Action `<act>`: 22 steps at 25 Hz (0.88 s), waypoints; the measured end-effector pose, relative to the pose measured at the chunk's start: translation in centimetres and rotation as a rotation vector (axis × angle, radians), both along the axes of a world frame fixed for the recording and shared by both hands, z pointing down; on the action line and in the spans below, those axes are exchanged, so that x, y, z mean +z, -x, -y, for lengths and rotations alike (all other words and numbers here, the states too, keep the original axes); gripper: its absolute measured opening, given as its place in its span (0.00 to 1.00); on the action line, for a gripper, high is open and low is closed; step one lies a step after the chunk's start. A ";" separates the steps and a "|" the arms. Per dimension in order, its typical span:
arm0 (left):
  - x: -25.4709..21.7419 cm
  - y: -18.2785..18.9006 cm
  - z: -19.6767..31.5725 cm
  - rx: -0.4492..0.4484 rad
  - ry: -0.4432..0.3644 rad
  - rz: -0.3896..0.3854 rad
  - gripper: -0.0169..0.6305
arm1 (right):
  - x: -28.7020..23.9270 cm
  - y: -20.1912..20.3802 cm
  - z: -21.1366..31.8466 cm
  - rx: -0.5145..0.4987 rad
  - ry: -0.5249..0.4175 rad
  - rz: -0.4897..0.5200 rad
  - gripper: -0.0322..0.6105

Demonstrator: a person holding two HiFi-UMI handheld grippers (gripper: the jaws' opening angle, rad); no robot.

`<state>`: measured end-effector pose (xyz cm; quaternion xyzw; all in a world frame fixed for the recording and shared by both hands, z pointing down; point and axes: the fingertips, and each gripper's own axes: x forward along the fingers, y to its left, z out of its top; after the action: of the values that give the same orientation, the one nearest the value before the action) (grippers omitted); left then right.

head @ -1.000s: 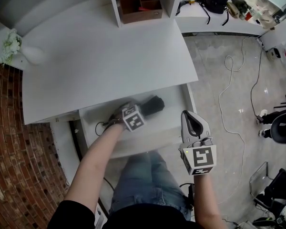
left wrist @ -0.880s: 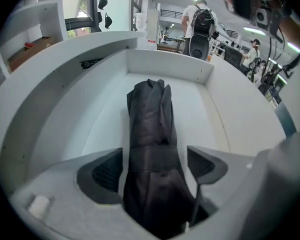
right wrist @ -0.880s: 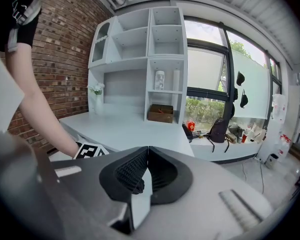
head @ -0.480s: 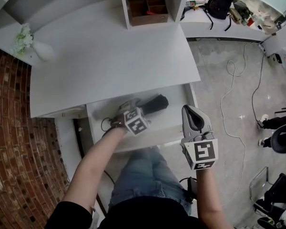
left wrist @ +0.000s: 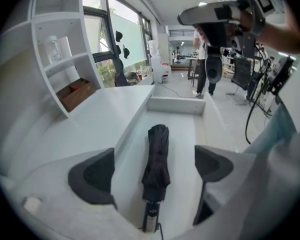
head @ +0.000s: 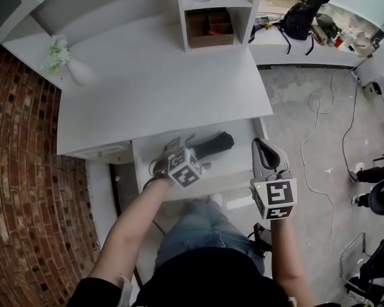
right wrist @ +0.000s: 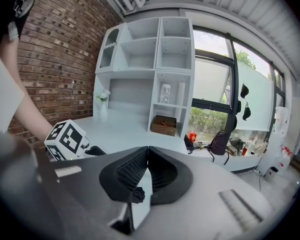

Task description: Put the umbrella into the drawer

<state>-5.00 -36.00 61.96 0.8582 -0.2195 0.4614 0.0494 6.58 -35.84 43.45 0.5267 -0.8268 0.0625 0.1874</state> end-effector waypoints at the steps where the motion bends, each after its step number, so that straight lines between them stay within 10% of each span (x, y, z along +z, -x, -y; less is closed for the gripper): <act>1: -0.7 0.2 0.0 -0.005 -0.016 -0.007 0.80 | -0.3 0.0 -0.2 -0.005 -0.007 0.005 0.06; 14: -9.4 3.8 1.2 -0.121 -0.199 -0.149 0.79 | -4.3 1.4 -1.4 -0.132 -0.073 -0.001 0.06; 22: -17.4 7.0 1.7 -0.298 -0.346 -0.383 0.78 | -8.5 1.4 -0.9 -0.107 -0.153 0.062 0.06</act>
<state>-12.00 -37.73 44.56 0.8837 -0.4051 0.2345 0.0102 5.16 -34.98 34.99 0.4925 -0.8615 0.0053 0.1237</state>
